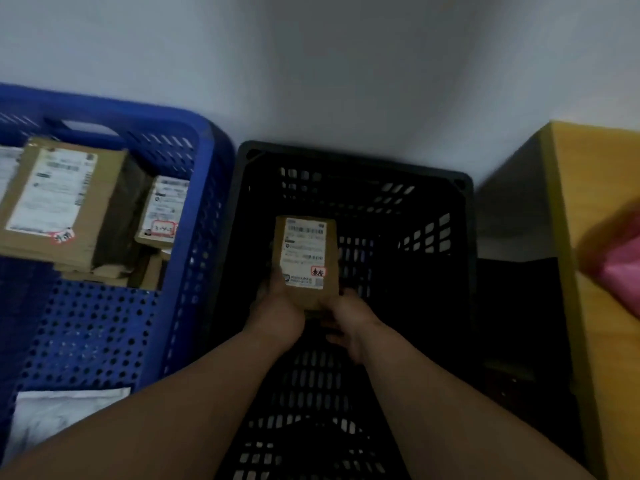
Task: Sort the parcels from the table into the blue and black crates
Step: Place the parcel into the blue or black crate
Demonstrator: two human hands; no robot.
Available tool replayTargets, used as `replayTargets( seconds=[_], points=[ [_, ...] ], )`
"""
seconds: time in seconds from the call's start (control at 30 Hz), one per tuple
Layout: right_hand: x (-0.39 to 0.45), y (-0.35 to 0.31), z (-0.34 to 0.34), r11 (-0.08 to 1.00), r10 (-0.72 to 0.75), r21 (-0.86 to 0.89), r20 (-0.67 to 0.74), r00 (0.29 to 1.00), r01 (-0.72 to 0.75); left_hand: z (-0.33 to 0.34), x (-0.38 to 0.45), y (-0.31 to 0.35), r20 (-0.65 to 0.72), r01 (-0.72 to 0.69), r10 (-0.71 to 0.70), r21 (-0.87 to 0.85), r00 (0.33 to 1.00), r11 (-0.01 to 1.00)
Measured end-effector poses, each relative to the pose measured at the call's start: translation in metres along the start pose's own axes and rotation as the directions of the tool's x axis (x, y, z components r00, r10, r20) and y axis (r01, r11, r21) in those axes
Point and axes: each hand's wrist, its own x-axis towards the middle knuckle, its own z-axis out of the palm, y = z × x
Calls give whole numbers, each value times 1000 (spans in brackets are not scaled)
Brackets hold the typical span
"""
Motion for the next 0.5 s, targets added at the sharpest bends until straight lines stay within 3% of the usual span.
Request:
replayTargets(
  seconds=[0.07,0.17,0.23,0.33,0.5],
  points=[
    [22,-1,10,1000,-15,14,7,1000,14,5,10,-8,-23,20,-19,32,1000,999],
    [51,1,25,999,-44,5,6,999,44,7,18,-14,-48,-1,14,263,999,965],
    [63,5,31,999,-54,1,-4,999,54,9,25,-22,-23,-7,15,305,1000,952],
    [79,10,36,998,-46,-52,-13,999,45,9,35,-13,-2,129,-146,483,989,866],
    [97,9,41,997,-62,-42,28,998,63,6,45,-15,12,88,-125,645,992,759]
  ],
)
